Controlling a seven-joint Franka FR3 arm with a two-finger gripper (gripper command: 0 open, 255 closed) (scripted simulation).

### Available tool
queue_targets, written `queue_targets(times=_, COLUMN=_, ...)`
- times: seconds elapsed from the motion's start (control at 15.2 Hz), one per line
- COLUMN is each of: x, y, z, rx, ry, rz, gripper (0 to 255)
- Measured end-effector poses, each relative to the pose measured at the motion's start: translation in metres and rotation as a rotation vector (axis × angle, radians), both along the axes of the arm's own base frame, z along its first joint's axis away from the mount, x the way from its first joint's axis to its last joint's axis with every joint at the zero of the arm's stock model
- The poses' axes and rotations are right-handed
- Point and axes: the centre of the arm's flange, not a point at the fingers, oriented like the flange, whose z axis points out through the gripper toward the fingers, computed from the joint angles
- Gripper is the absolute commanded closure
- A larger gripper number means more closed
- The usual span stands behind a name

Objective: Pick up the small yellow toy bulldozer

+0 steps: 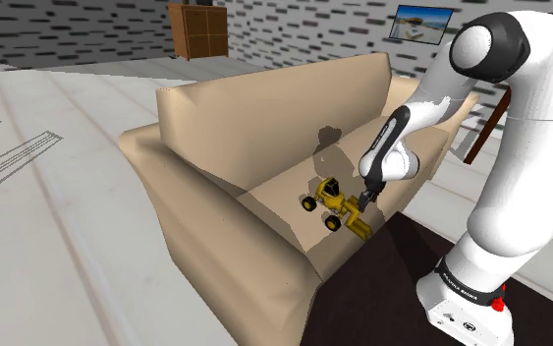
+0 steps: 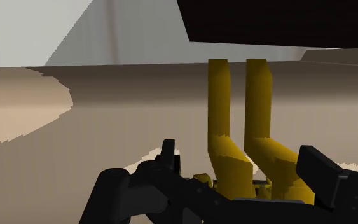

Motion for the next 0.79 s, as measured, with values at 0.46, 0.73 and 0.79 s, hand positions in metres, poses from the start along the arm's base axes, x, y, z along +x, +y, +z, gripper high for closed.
queue_targets(times=0.46, x=0.004, y=0.004, z=0.005, rx=-0.015, ry=-0.019, rz=0.008, gripper=255)
queue_targets(times=0.73, x=0.008, y=0.006, z=0.023, rx=-0.019, ry=-0.025, rz=0.016, gripper=255)
queue_targets(times=0.79, x=0.007, y=0.006, z=0.028, rx=-0.02, ry=-0.025, rz=0.015, gripper=255)
